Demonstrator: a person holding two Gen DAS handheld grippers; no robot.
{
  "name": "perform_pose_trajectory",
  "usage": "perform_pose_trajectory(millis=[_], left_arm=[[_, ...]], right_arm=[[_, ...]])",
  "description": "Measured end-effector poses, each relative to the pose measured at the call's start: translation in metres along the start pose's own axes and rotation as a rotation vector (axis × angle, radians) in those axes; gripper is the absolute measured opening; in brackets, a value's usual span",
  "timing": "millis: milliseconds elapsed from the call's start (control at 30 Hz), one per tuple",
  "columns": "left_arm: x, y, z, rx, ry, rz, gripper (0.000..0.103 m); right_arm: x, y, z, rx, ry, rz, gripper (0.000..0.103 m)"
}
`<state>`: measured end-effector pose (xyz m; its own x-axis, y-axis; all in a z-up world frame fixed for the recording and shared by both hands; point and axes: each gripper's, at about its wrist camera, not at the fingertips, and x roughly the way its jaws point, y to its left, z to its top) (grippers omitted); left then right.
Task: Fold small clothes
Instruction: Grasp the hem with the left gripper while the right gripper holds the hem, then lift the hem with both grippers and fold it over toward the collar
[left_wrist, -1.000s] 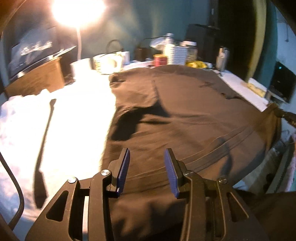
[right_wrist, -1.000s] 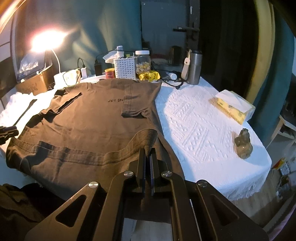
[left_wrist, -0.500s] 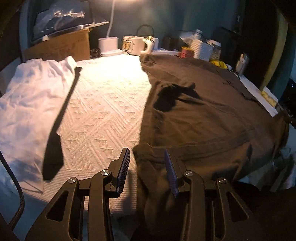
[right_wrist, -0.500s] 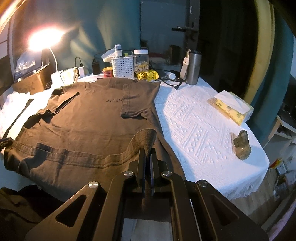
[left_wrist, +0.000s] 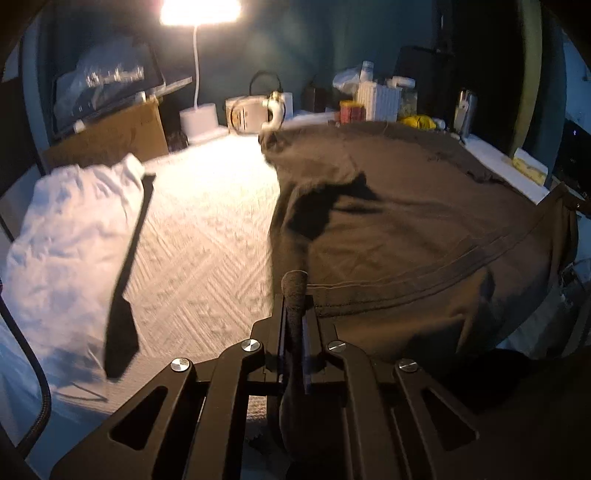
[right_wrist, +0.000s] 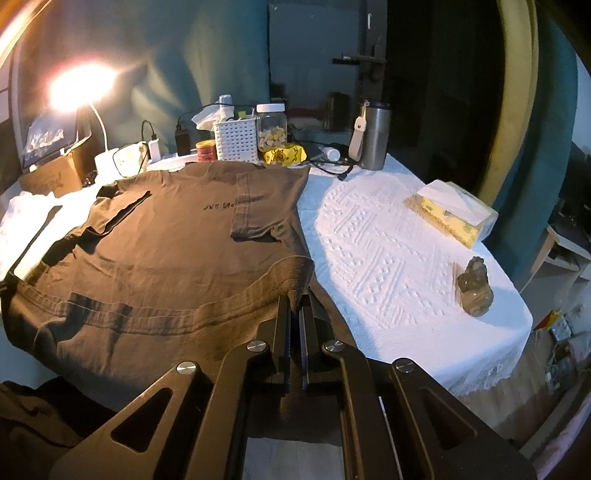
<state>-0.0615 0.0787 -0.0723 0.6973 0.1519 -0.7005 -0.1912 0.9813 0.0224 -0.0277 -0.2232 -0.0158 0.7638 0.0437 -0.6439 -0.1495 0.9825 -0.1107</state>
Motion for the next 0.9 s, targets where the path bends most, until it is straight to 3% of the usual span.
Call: perform_pose_trajectory(millis=[267,467,900], left_arm=[[-0.018,0.0,0.017,0.002,-0.079,0.011,0.005],[-0.021,0.004,0.027,-0.036,-0.103,0.012,0.005],[-0.016,-0.001,0.062,-0.011,-0.15,0.04,0.005]], right_arm=[[-0.007,-0.007,0.003,0.02,-0.027,-0.012,0.005],[-0.011,-0.014,0.005,0.035,-0.043,-0.018,0.005],[-0.005,-0.028,0.016,0.075,-0.064,-0.015,0.005]])
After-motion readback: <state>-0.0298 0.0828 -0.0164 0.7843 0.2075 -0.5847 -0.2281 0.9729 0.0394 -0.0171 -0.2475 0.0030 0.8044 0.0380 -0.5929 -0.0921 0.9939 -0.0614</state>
